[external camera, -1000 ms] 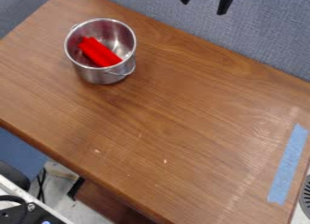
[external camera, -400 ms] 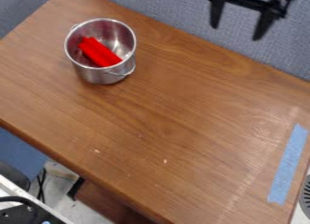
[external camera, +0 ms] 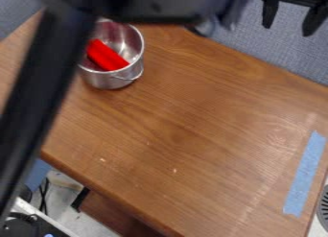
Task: Put the red object in the metal pot
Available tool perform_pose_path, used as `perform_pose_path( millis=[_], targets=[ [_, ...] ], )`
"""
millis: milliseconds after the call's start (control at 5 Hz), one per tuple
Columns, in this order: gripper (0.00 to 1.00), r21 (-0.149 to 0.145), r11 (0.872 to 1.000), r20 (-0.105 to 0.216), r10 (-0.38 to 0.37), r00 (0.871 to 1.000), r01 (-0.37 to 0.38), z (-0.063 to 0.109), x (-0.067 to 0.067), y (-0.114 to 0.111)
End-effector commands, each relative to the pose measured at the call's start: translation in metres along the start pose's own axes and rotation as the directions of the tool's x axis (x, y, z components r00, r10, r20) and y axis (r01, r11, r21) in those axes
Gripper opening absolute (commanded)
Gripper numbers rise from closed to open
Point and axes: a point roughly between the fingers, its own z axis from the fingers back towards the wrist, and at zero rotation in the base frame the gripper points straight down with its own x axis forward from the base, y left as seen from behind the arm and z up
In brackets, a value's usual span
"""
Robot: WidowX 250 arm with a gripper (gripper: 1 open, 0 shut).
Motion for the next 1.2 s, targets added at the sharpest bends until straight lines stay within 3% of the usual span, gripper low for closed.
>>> perform_pose_path(
  millis=[0,200,400,600,800,1000],
  targets=[
    [1.0,-0.043,0.989,0.051,0.146,0.988,-0.144,0.035,0.027,-0.004],
    [1.0,0.017,0.989,0.02,0.148,0.989,-0.148,0.002,0.031,0.017],
    [1.0,0.014,0.987,0.007,0.159,0.987,-0.159,-0.014,0.03,0.04],
    [1.0,-0.003,0.988,0.019,0.155,0.988,-0.155,-0.02,0.027,0.064],
    [1.0,-0.015,0.999,0.03,0.046,0.999,-0.045,0.0,0.019,0.112],
    [1.0,-0.049,0.998,0.027,-0.032,0.999,0.033,0.017,0.019,0.155]
  ],
)
